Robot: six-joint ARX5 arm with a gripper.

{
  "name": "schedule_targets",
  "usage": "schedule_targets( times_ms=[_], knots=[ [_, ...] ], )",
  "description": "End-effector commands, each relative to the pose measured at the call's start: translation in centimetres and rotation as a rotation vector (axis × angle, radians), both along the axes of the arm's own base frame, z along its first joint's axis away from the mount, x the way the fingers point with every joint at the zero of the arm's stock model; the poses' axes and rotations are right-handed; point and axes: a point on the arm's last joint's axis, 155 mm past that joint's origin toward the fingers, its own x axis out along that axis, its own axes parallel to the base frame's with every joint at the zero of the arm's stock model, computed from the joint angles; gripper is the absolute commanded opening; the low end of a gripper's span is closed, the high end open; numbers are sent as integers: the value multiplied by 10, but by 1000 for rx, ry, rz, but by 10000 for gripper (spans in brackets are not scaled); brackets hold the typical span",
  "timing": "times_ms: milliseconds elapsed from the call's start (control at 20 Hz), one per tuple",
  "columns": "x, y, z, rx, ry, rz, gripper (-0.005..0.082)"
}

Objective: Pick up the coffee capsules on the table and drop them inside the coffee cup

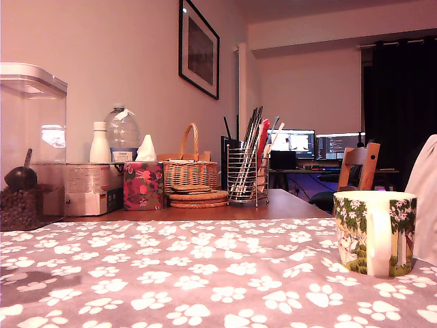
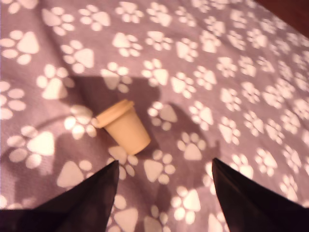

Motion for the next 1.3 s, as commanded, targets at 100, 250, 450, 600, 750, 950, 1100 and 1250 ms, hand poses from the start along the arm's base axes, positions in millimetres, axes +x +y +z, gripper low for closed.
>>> schedule_targets(
  times_ms=[100,250,450,600,750,950,1100,1250],
  knots=[
    [3,1,-16,-15,56,26,554],
    [2,3,-29,-24,129,29,554],
    [13,5,-34,-50,147,24,554],
    [22,4,-38,-67,155,4,554],
    [27,5,-47,-73,179,-2,554],
    [35,6,-57,-77,198,-6,554],
    [35,5,-67,-76,230,-7,553],
    [33,5,-79,-59,268,-13,553]
  ],
)
